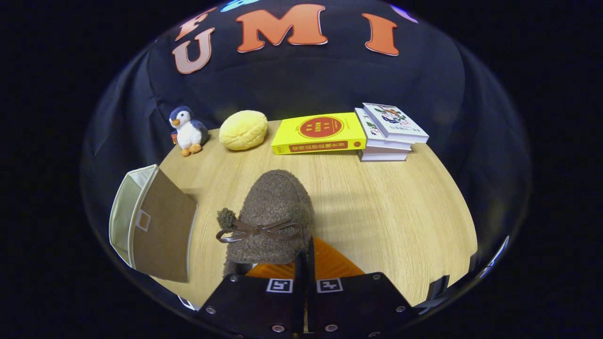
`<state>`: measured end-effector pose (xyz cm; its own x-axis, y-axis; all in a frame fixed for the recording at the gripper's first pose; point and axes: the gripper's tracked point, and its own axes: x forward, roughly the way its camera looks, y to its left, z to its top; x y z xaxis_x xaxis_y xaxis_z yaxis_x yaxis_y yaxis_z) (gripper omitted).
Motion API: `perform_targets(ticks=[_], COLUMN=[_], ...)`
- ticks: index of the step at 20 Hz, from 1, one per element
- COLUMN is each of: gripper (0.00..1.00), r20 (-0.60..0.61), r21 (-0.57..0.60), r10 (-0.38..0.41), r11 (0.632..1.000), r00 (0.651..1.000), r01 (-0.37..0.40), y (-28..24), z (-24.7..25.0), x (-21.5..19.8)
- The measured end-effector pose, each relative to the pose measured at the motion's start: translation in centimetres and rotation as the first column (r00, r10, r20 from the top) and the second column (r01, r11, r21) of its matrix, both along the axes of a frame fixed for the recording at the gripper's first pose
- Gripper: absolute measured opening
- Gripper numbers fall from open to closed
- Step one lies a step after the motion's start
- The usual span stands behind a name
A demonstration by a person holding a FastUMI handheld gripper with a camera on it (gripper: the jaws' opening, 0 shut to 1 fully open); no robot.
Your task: Open the storage box then place both shoes into the box .Put the left shoe in first, then the right shoe, with the right side of both shoes facing outward in a uniform manner.
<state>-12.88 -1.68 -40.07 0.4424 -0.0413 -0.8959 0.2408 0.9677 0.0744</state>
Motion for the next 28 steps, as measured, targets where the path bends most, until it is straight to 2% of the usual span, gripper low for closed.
perform_targets(ticks=[11, 16, 24, 28], gripper=[0.04, 0.04, 0.04, 0.04], r20=[0.078, 0.094, 0.025, -0.081], r21=[0.058, 0.103, 0.15, 0.121], r10=[0.064, 0.105, 0.225, 0.241], r11=[0.996, 0.988, 0.963, 0.965], r00=[0.995, 0.99, 0.974, 0.967], r01=[-0.069, -0.115, -0.226, -0.231], y=[11.3, 17.8, 27.1, 28.4], z=[8.8, 11.0, 8.6, 5.0], x=[6.3, 8.8, 9.1, 7.6])
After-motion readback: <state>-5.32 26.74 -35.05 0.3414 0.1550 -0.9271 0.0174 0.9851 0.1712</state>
